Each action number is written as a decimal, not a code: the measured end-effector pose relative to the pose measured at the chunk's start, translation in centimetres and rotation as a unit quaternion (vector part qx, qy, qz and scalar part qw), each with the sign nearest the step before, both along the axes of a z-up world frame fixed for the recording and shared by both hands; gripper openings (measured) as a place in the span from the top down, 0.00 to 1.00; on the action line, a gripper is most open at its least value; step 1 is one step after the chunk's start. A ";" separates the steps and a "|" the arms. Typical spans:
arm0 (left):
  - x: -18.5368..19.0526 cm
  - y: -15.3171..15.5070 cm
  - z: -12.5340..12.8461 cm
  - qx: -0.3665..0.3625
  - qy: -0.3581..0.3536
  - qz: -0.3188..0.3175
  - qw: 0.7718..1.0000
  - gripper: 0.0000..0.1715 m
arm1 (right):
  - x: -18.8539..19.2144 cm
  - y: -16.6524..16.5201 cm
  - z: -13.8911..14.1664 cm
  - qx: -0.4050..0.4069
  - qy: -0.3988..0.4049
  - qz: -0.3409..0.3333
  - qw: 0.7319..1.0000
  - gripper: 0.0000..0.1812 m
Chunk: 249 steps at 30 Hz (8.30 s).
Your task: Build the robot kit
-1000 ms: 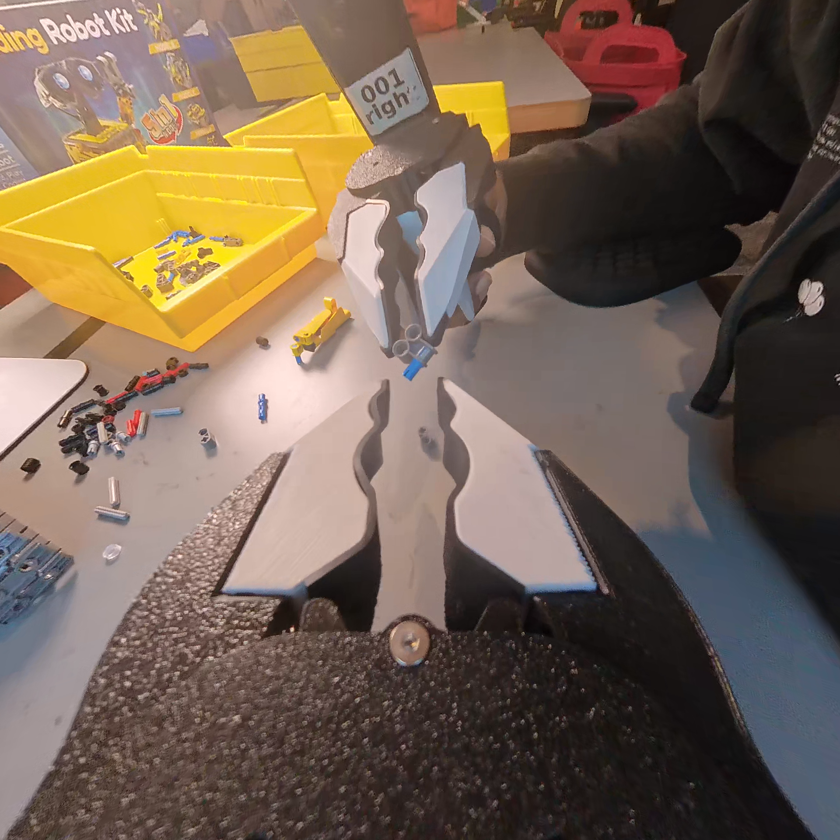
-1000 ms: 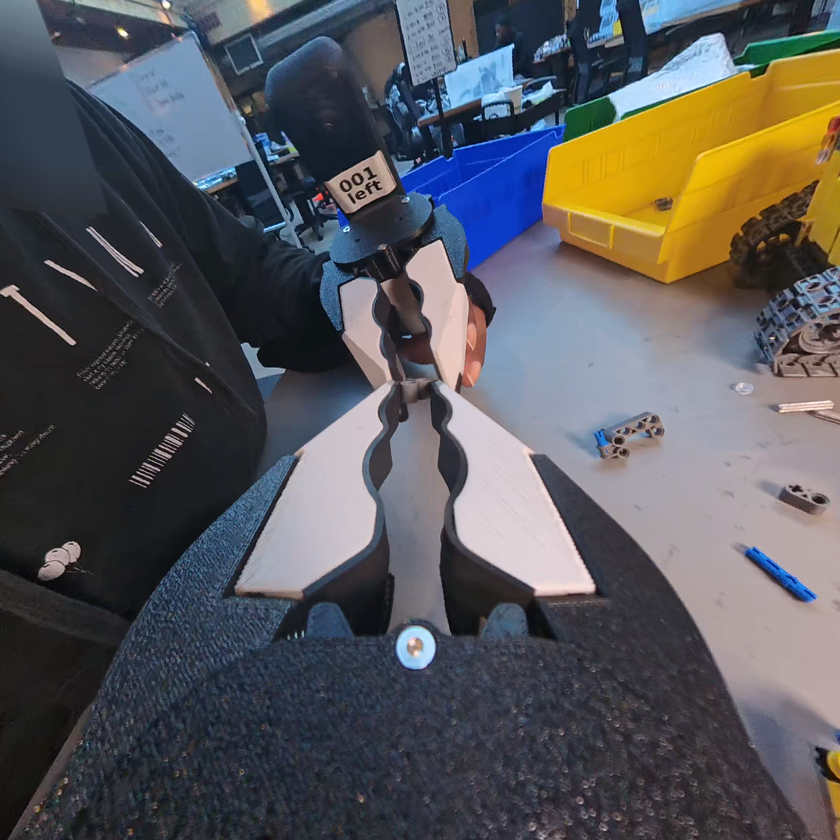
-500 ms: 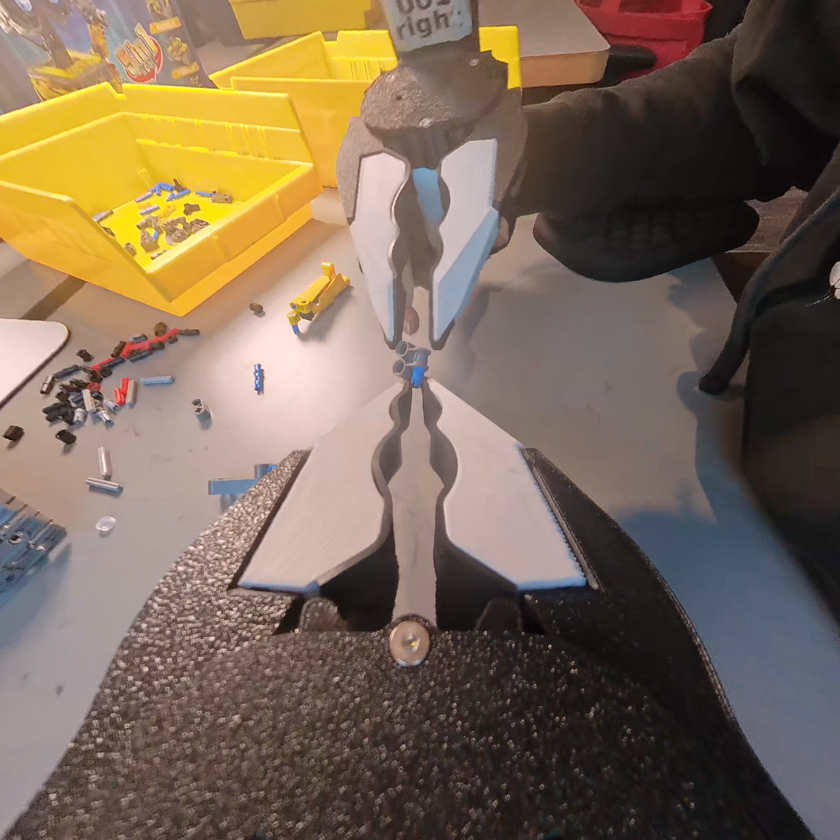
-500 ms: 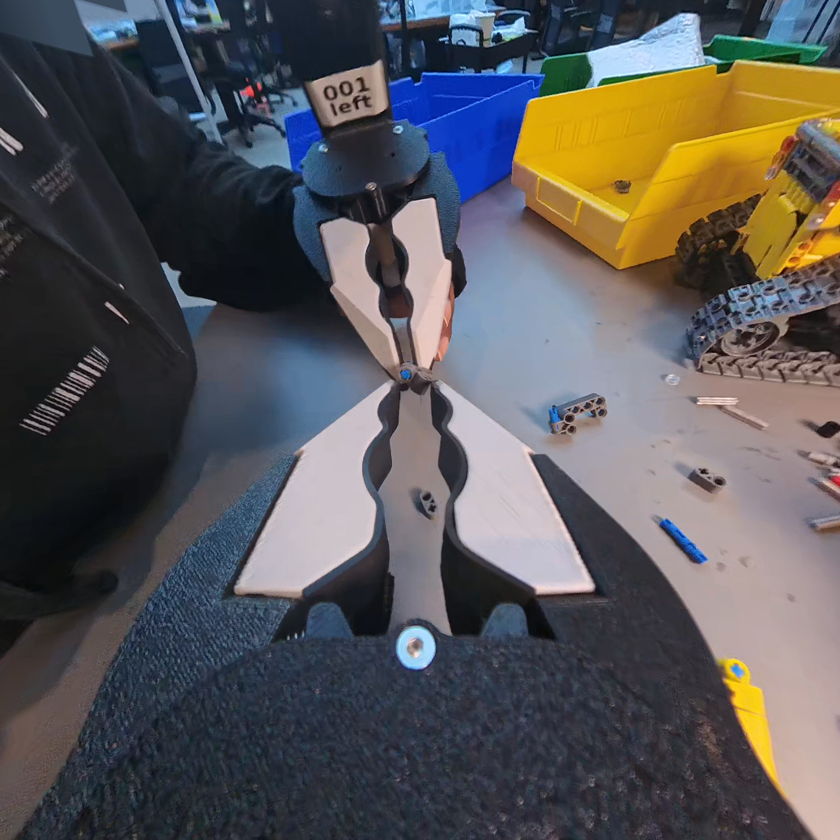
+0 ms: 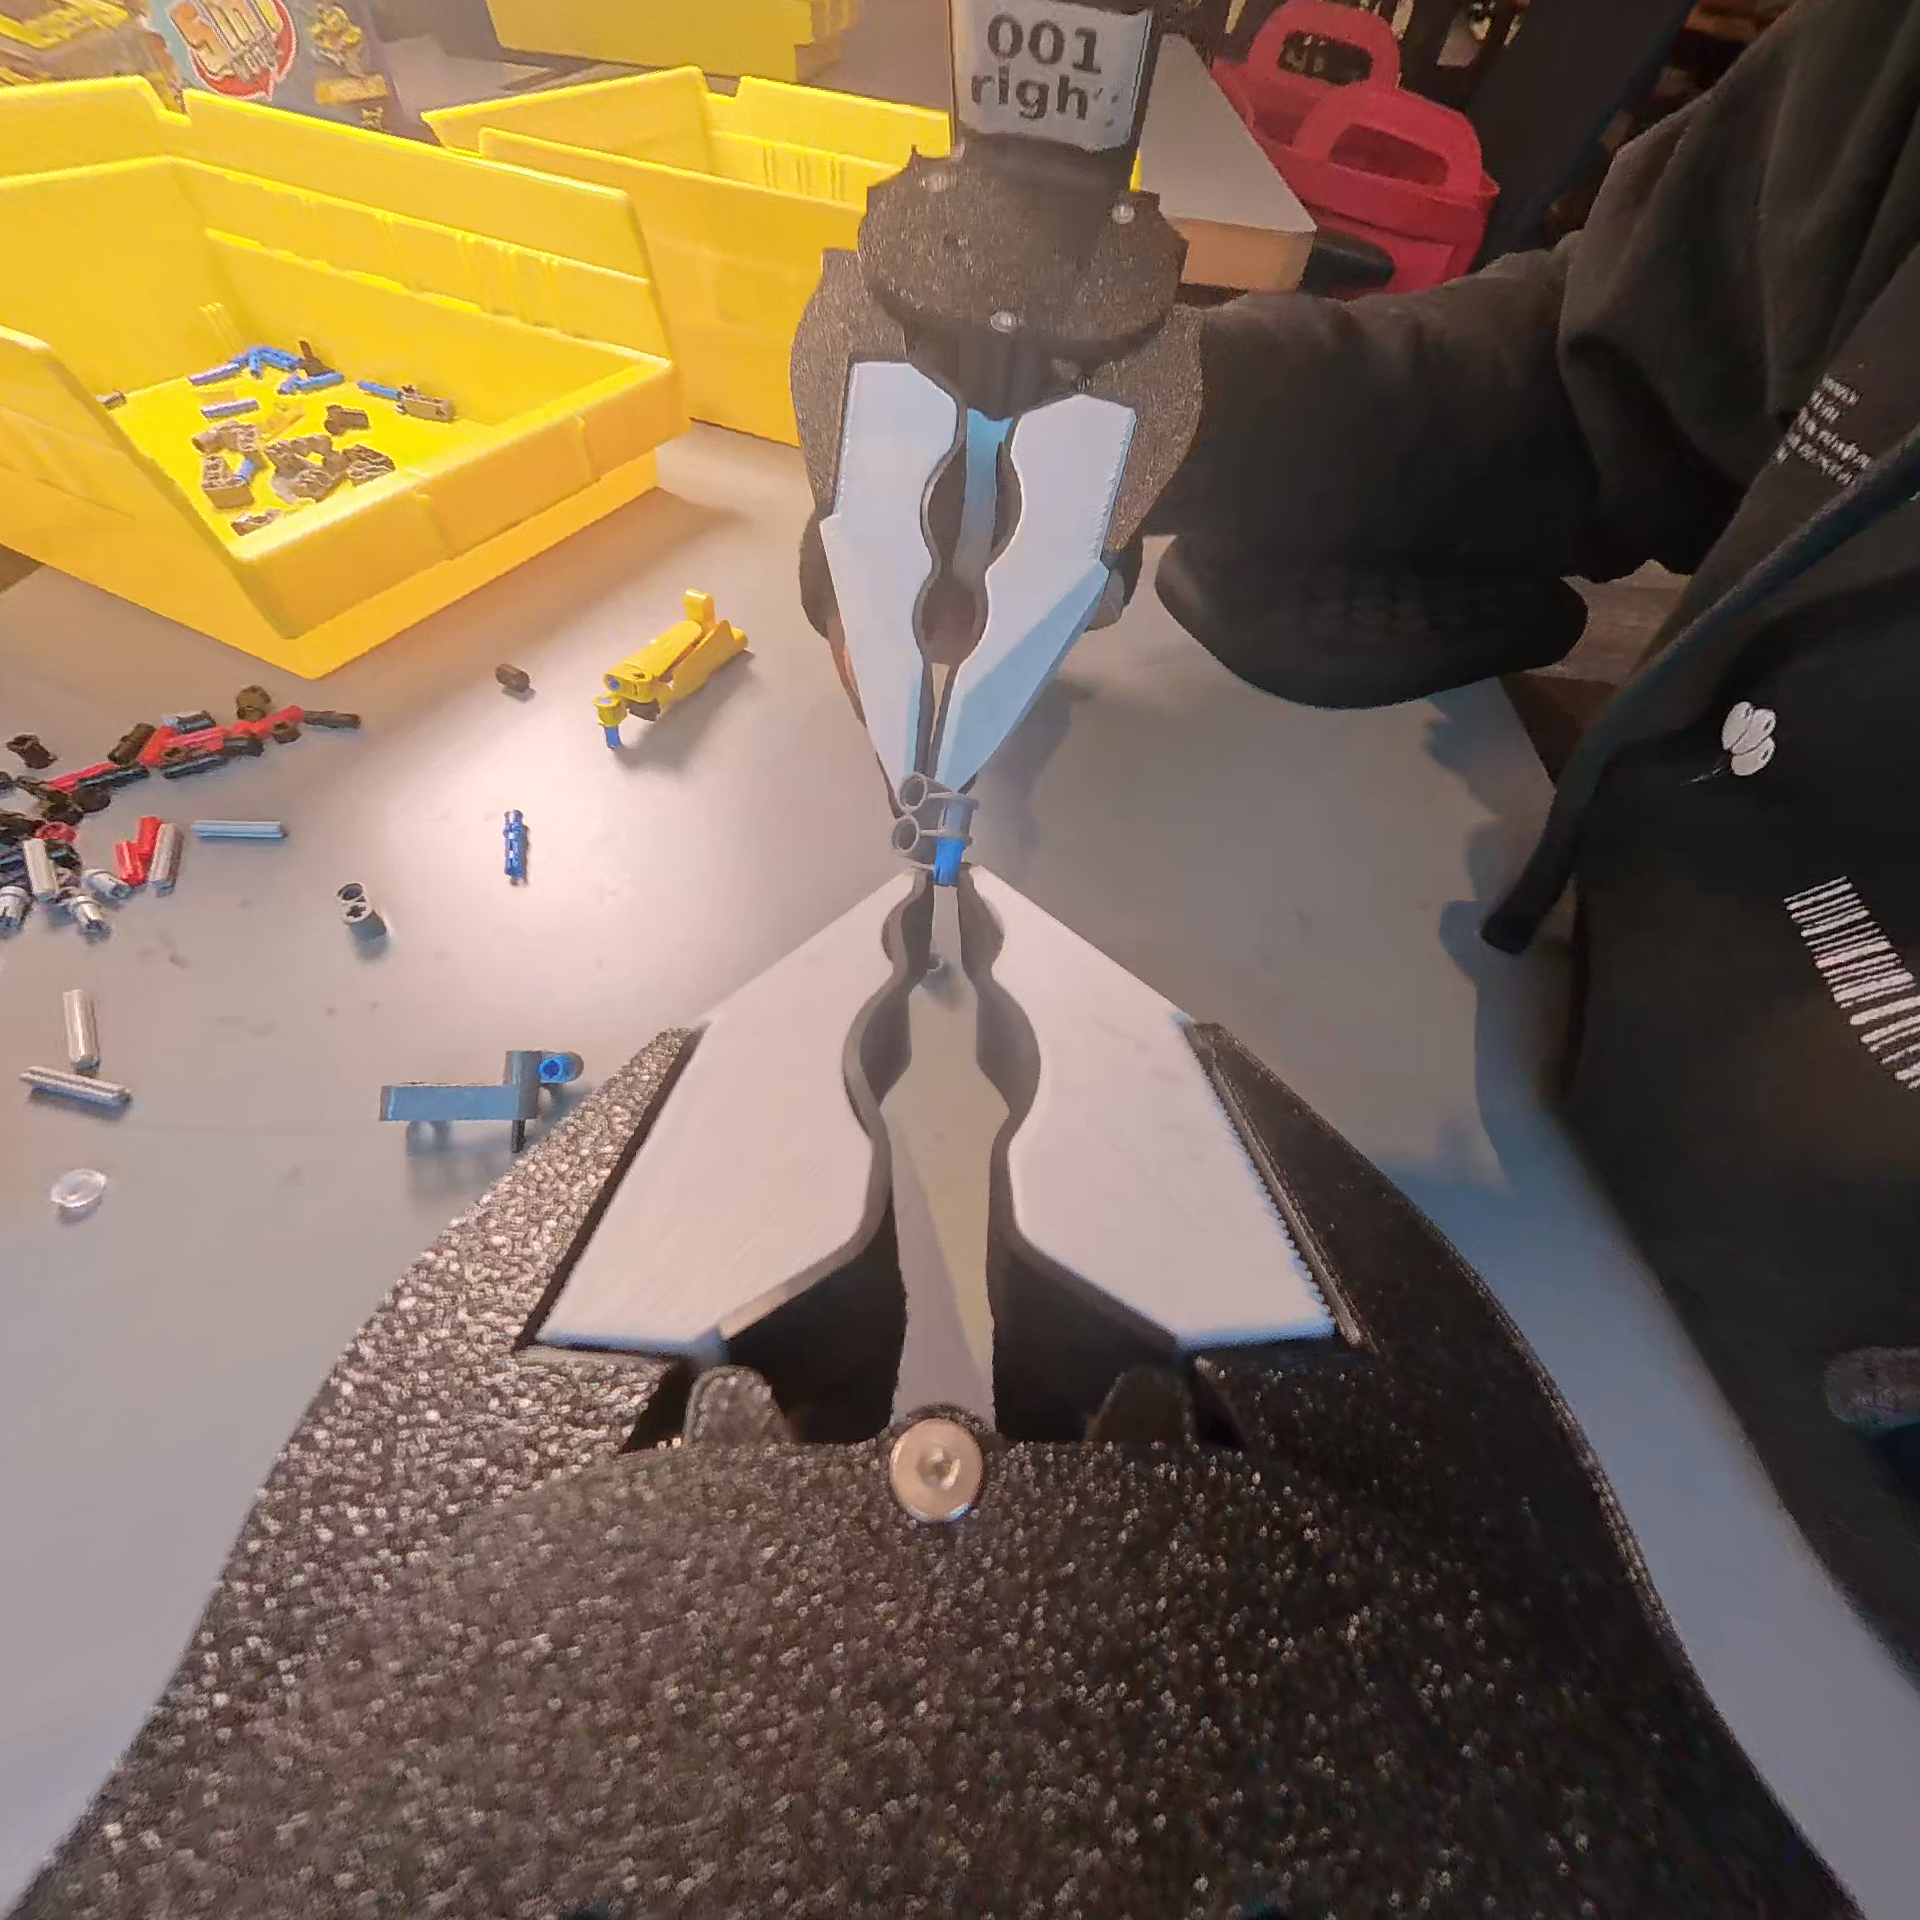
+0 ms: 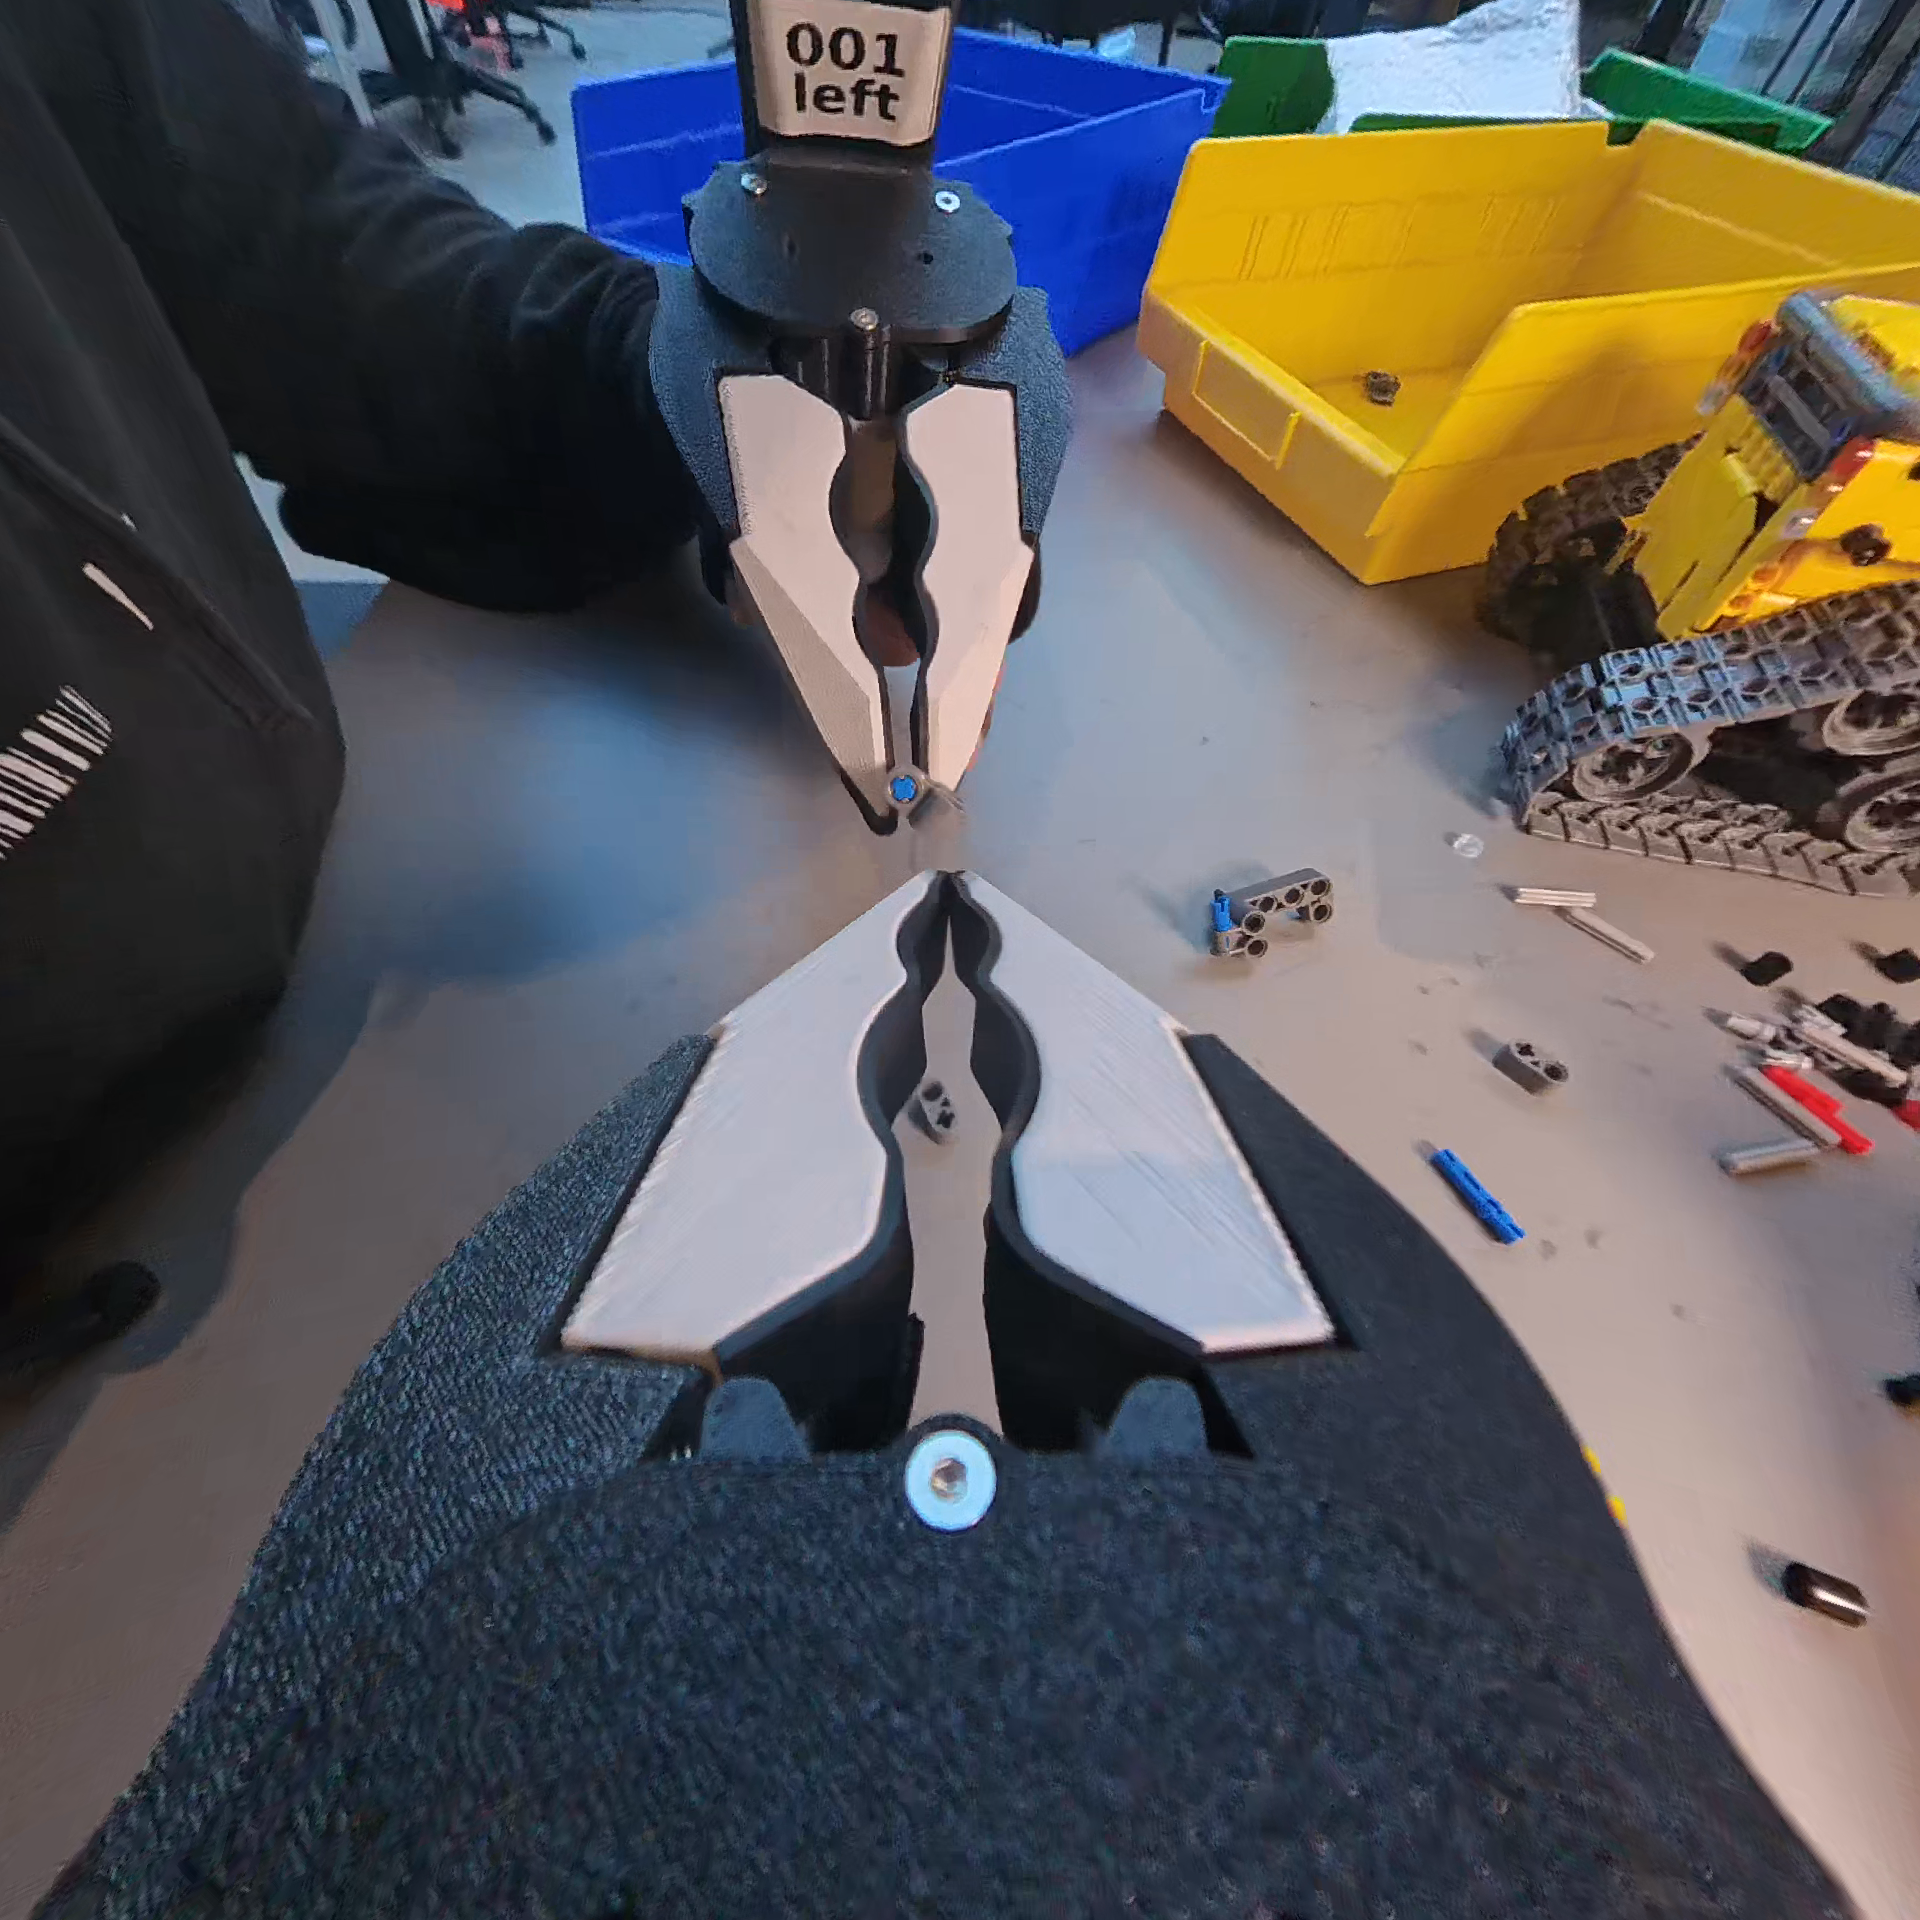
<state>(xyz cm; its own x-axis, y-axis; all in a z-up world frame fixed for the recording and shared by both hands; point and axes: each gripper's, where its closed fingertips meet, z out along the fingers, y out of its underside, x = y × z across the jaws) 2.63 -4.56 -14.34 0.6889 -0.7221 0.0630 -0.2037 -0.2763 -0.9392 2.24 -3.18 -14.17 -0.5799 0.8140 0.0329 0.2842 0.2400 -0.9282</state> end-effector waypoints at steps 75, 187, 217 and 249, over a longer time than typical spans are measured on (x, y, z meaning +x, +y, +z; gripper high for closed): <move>-5.2 1.7 -2.8 -0.027 0.089 0.099 0.991 0.87 | -4.5 11.3 -5.1 0.214 -0.228 -0.004 0.950 0.97; 1.0 0.8 -6.4 -0.106 0.160 0.037 0.981 0.88 | 2.8 3.3 -3.0 0.098 -0.090 -0.005 0.991 0.97; 0.6 2.2 -7.0 -0.155 0.177 0.127 0.964 0.87 | 3.2 2.9 -4.3 0.107 -0.110 0.004 0.988 0.97; 1.1 1.5 -2.3 0.053 0.149 0.031 0.987 0.92 | 2.9 0.8 -2.5 0.092 -0.057 0.031 0.994 0.97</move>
